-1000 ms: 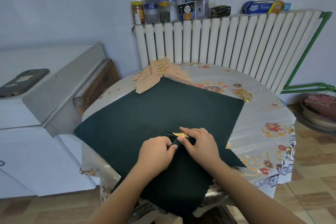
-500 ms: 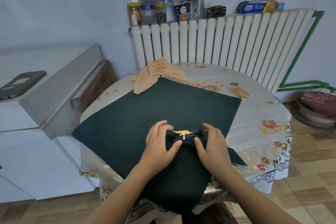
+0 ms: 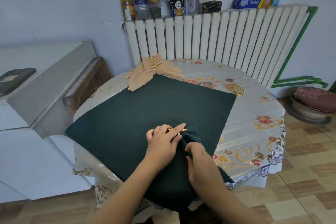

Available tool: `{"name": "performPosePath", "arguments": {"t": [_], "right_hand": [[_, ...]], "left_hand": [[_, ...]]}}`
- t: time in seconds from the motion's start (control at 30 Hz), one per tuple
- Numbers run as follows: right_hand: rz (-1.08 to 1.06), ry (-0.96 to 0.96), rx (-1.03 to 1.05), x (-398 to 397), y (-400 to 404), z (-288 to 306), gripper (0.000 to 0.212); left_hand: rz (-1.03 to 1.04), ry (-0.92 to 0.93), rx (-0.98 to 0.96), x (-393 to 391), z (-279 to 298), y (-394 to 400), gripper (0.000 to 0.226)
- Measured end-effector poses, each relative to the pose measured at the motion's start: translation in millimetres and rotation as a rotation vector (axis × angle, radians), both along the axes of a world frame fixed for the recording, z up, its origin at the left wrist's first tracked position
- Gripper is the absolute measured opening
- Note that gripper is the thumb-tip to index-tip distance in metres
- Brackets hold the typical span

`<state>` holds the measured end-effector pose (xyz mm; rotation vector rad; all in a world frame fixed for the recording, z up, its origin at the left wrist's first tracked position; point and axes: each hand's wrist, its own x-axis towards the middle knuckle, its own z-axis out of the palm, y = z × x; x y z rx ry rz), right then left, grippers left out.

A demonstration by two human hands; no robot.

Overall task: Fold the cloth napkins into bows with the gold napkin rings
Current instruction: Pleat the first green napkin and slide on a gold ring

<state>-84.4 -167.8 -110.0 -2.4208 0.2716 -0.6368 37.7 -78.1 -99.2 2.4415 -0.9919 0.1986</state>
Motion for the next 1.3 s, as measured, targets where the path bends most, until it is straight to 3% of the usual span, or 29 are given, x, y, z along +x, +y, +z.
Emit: {"name": "performPosePath", "arguments": {"t": [0.13,0.3,0.4,0.47,0.63,1.0,1.2,1.3], "right_hand": [[0.024,0.005,-0.031,-2,8,-2,0.019],[-0.001,0.184,-0.046,-4,1,33,0.021],[-0.157,0.055,-0.138,12,-25,52,0.022],[-0.202,0.060,-0.007,31,-48,54,0.023],[-0.033,0.236,0.378,60,-69,28,0.023],[-0.229,0.261,0.107,73,-60,16,0.036],[-0.168,0.170,0.184,65,-63,19,0.027],[-0.059,0.081,0.233,55,-70,18,0.033]], "left_hand": [[0.016,0.047,-0.004,-2,0,0,0.042],[-0.002,0.176,-0.025,1,6,1,0.034],[-0.015,0.225,-0.078,1,8,3,0.032],[-0.029,0.258,-0.118,-1,8,5,0.032],[-0.070,0.332,-0.207,-2,11,8,0.034],[-0.106,0.322,-0.316,2,5,14,0.043],[-0.113,0.281,-0.262,-2,6,16,0.037],[0.106,0.410,-0.263,8,18,26,0.042]]}}
